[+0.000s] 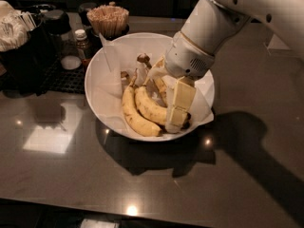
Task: Pick banana from white bowl
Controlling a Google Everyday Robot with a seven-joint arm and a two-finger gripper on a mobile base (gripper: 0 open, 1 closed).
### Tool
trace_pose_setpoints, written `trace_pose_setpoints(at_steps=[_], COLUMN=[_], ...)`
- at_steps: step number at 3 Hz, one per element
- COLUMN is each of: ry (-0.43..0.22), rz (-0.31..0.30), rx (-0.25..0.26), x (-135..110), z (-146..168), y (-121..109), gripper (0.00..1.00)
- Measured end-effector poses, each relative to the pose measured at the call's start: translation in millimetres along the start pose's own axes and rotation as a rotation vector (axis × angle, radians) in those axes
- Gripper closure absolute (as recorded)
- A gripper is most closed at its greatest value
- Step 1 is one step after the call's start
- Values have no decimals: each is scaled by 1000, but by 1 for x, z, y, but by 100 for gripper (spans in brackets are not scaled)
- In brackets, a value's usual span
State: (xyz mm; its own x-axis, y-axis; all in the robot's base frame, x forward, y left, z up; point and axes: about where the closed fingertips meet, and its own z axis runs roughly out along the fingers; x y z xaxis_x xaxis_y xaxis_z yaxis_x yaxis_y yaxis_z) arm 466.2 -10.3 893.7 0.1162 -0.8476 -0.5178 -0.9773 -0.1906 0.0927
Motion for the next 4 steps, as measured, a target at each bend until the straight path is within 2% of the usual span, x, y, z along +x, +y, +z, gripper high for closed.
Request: trace_pose_setpoints(at_steps=[2,4], ry=[-8,74], rz=[56,222], rx=[-53,-38], x=[-7,12], z=[24,37], y=[3,3], gripper=[0,0])
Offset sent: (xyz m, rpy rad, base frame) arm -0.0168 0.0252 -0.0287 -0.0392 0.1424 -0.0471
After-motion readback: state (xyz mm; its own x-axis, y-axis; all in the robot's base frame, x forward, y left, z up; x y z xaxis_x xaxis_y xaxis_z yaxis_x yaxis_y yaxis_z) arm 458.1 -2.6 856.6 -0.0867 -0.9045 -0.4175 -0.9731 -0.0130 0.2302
